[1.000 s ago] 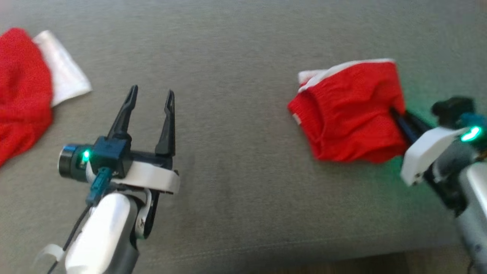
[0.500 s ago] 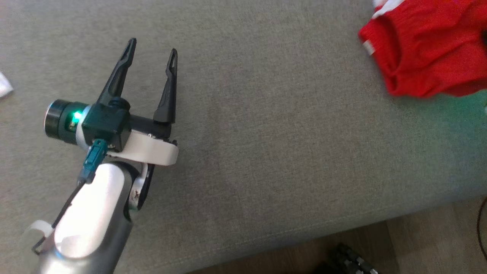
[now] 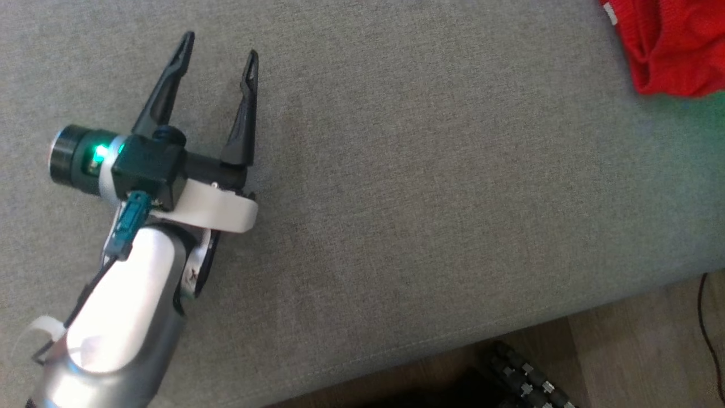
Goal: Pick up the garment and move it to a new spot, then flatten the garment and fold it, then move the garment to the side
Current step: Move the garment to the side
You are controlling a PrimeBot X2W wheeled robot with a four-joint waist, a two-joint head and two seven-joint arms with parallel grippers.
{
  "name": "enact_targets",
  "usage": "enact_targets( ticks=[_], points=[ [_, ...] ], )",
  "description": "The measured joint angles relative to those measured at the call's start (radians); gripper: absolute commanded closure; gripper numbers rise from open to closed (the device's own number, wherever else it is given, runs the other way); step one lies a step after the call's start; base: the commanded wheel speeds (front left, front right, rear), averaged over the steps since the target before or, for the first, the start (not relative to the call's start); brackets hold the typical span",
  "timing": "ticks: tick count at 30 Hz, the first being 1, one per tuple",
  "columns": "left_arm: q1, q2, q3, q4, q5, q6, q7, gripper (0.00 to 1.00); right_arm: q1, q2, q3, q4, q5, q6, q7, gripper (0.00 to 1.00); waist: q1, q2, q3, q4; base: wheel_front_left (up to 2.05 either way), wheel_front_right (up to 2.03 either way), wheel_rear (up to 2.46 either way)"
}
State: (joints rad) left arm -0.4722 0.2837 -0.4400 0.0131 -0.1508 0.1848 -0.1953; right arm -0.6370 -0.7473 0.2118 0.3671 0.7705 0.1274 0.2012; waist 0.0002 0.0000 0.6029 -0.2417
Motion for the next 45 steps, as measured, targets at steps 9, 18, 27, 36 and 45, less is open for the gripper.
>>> enact_targets(
  ticks=[9,18,27,36,45],
  points=[
    [-0.006,0.016,0.0,-0.008,0.0,0.0,0.002,0.0,-0.023,0.001,0.005,0.01,0.027,0.0,-0.022,0.0,-0.0001,0.0,0.01,-0.007,0.0,0.0,0.0],
    [-0.003,0.02,-0.001,-0.003,-0.001,0.005,0.001,0.0,0.017,0.052,-0.06,-0.053,-0.003,0.0,-0.084,0.0,-0.0001,0.0,-0.028,-0.014,0.0,0.0,0.0],
    [0.07,0.014,-0.001,0.026,-0.04,0.02,-0.01,0.0,0.264,0.303,-0.151,-0.223,-0.171,0.0,-0.148,0.0,-0.0002,0.0,-0.137,-0.008,0.0,0.0,0.0],
    [0.126,-0.002,0.005,0.03,-0.079,0.041,-0.024,0.0,0.405,0.5,-0.195,-0.356,-0.306,0.0,-0.153,0.0,-0.0002,0.0,-0.234,0.034,0.0,0.0,0.0],
    [0.259,-0.011,0.036,0.053,-0.133,0.076,-0.035,0.0,0.474,0.605,-0.176,-0.396,-0.422,0.0,-0.167,0.0,-0.0002,0.0001,-0.336,0.106,0.0,0.0,0.0]
  ],
)
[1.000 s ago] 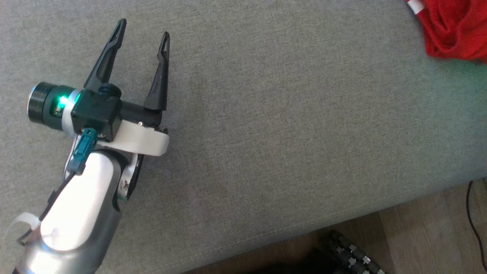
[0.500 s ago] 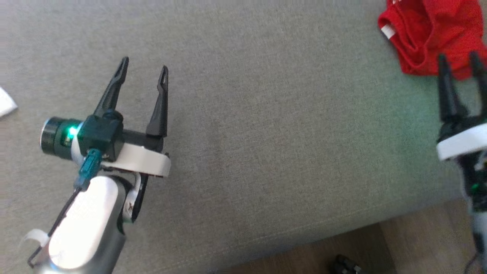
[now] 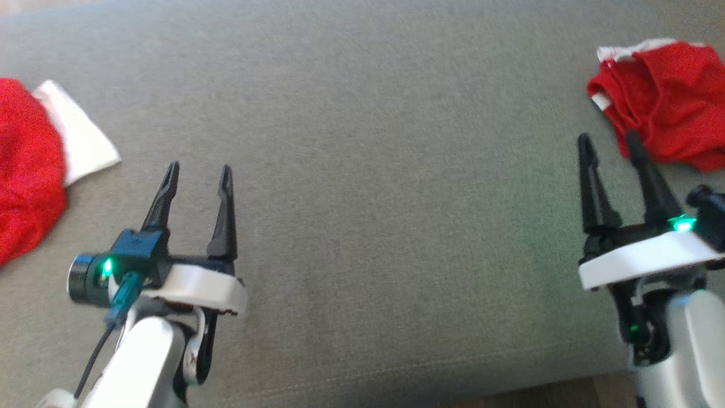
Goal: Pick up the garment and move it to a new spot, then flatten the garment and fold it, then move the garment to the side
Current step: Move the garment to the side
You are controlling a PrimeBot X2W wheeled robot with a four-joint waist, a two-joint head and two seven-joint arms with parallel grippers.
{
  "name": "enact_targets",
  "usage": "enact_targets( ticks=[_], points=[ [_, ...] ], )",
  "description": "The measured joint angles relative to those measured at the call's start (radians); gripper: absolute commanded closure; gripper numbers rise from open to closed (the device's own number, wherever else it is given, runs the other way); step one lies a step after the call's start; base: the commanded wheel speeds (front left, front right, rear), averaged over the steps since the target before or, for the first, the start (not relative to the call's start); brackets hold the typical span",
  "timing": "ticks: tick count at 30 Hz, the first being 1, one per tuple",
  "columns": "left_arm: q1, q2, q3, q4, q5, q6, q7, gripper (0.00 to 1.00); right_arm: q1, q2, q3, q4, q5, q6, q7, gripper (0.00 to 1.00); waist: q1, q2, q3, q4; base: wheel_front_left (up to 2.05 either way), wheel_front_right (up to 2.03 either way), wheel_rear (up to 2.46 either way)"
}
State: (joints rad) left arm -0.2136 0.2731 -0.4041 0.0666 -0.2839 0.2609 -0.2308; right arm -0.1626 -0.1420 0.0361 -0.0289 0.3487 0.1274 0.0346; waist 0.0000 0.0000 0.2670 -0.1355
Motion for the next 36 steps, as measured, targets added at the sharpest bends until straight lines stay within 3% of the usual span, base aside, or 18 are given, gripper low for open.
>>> enact_targets(
  ticks=[15,36],
  points=[
    [0.156,-0.002,0.057,-0.002,-0.044,0.039,-0.016,0.0,0.114,0.037,0.019,-0.012,-0.123,0.0,-0.036,0.0,0.0,0.0,-0.149,0.101,0.0,0.0,0.0],
    [0.232,0.011,0.052,0.021,-0.044,0.02,-0.019,0.0,0.216,0.038,-0.016,-0.035,-0.159,0.0,0.019,0.0,0.0,0.0,-0.244,0.112,0.0,0.0,0.0]
  ],
)
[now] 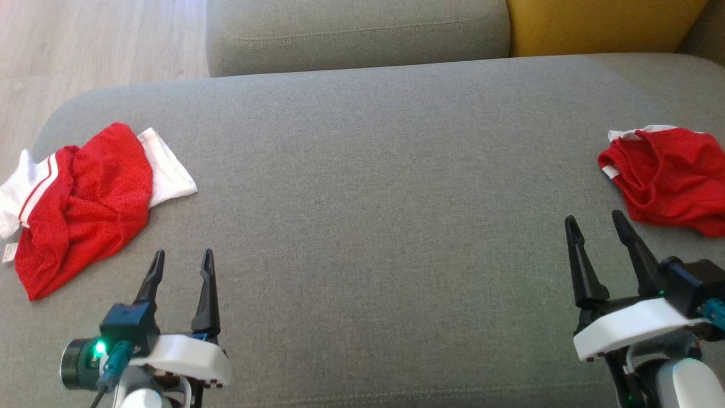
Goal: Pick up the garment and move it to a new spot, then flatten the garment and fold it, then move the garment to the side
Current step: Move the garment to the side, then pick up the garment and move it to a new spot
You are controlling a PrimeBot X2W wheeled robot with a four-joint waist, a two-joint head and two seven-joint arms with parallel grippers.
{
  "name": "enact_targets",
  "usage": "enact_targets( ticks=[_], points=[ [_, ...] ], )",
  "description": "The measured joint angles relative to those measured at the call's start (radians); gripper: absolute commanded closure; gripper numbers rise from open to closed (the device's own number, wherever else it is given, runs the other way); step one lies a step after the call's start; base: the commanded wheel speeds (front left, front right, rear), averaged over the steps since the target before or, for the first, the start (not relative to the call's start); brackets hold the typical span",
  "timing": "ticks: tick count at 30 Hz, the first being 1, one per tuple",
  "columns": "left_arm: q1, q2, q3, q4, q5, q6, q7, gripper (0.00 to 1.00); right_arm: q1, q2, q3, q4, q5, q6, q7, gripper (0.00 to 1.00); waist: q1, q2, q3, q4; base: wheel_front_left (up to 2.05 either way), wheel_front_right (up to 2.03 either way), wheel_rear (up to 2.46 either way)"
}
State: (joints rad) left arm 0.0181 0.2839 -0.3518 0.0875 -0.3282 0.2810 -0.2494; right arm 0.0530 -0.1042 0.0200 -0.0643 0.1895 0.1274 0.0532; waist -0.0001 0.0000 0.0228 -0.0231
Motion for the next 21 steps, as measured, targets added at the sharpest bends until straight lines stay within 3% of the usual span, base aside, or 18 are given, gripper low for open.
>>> enact_targets(
  ticks=[21],
  points=[
    [-0.003,0.005,-0.021,0.003,0.0,0.0,0.0,0.0,0.0,-0.001,-0.003,-0.004,-0.005,0.0,0.009,0.0,0.0,0.0,0.014,-0.002,0.0,0.0,0.0]
  ],
)
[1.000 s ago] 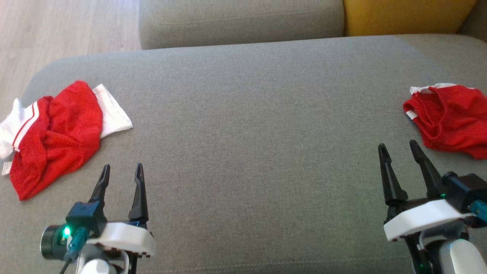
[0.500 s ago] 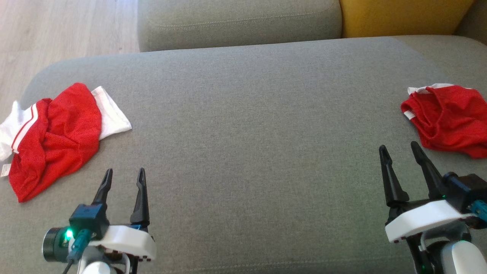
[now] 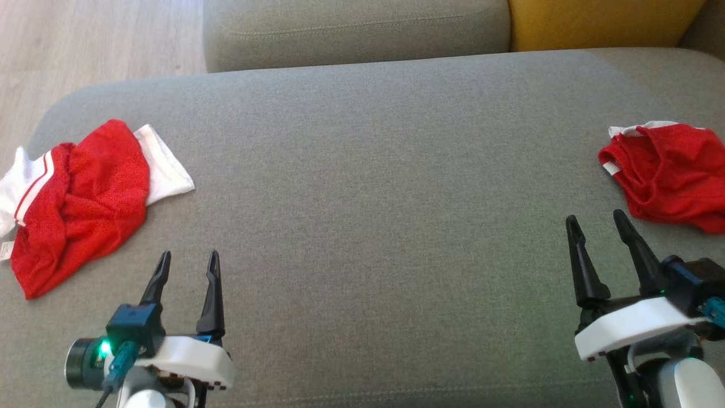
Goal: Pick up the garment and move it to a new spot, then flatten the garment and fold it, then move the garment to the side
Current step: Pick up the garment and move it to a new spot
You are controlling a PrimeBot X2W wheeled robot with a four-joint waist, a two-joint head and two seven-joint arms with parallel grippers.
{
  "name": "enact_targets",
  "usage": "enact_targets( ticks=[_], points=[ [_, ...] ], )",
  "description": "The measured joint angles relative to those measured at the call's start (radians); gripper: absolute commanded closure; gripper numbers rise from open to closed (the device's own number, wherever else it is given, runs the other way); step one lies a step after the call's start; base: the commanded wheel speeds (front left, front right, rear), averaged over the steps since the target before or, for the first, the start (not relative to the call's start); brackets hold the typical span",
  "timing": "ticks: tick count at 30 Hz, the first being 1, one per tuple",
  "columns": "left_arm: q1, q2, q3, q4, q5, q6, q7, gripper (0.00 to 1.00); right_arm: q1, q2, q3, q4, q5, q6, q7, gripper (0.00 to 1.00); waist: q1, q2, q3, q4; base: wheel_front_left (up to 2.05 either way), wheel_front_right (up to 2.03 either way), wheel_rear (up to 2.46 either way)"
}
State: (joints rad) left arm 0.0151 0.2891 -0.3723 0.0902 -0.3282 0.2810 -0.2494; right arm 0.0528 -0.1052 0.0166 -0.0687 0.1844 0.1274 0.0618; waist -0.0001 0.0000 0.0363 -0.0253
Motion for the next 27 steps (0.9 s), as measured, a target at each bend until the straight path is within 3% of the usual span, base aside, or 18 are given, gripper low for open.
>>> enact_targets(
  ticks=[13,27],
  points=[
    [-0.034,-0.002,-0.005,0.009,-0.01,0.0,0.0,0.0,0.0,-0.001,-0.002,-0.007,-0.001,0.0,0.011,0.0,0.0,0.0,0.003,0.051,0.0,0.0,0.0],
    [-0.07,-0.016,-0.005,0.037,-0.01,-0.013,0.0,0.0,0.0,-0.003,0.015,-0.037,-0.002,0.0,0.033,0.0,0.0,0.0,-0.007,0.28,0.0,0.0,0.0]
  ],
)
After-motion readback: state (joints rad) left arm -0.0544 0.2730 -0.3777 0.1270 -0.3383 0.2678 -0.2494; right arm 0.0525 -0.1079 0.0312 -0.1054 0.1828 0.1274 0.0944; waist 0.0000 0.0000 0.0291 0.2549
